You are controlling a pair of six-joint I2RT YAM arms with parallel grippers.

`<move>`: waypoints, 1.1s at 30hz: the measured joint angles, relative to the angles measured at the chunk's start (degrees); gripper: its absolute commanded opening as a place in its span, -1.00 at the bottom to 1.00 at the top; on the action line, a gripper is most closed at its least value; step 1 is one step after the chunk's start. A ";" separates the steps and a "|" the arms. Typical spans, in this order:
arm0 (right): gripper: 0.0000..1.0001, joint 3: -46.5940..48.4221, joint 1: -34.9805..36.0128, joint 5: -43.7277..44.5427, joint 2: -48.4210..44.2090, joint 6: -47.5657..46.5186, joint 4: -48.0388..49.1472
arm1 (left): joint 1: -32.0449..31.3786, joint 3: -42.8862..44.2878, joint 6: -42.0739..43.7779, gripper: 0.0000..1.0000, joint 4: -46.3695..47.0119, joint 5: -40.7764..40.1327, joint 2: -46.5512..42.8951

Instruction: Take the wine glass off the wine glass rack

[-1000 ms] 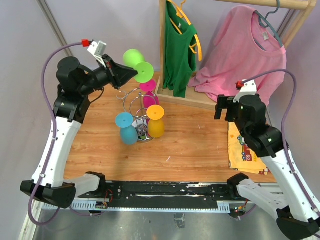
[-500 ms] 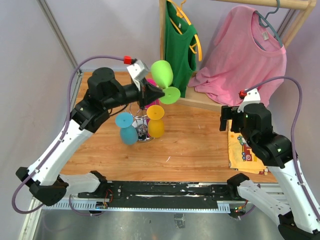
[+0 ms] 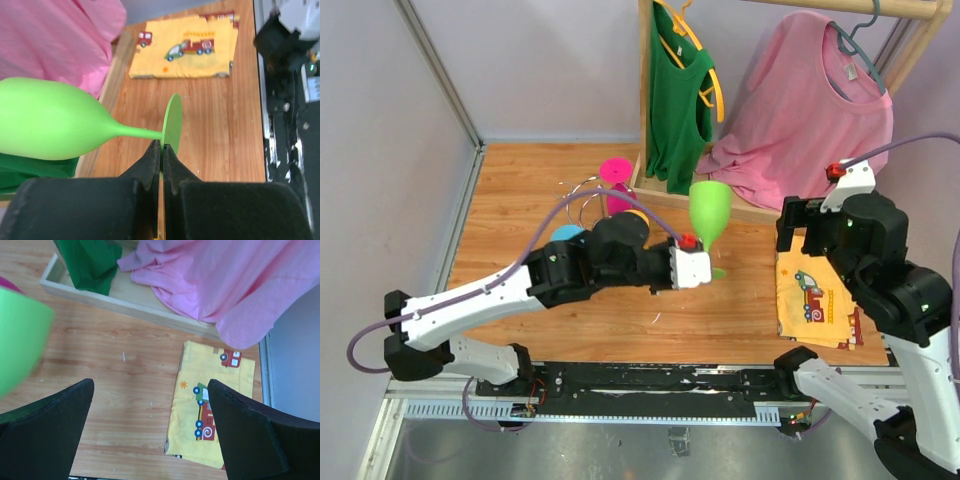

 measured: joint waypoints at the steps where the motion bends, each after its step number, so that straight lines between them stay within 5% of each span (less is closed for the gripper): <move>1: 0.97 2.25 0.00 -0.24 0.90 -0.37 -0.42 | -1.97 -0.85 2.21 -0.99 -0.07 -1.92 0.59; 12: 0.97 9.79 0.00 -8.41 5.22 -2.89 -6.62 | -17.81 -17.27 28.52 -0.99 11.39 -17.25 3.13; 21: 0.97 6.14 0.00 -16.79 4.50 -3.93 -9.68 | -18.97 -32.17 46.34 -0.99 27.10 -23.08 3.13; 33: 0.99 3.80 0.00 -28.26 7.96 -5.35 -10.62 | -18.97 -36.37 57.35 -0.99 39.23 -25.27 4.44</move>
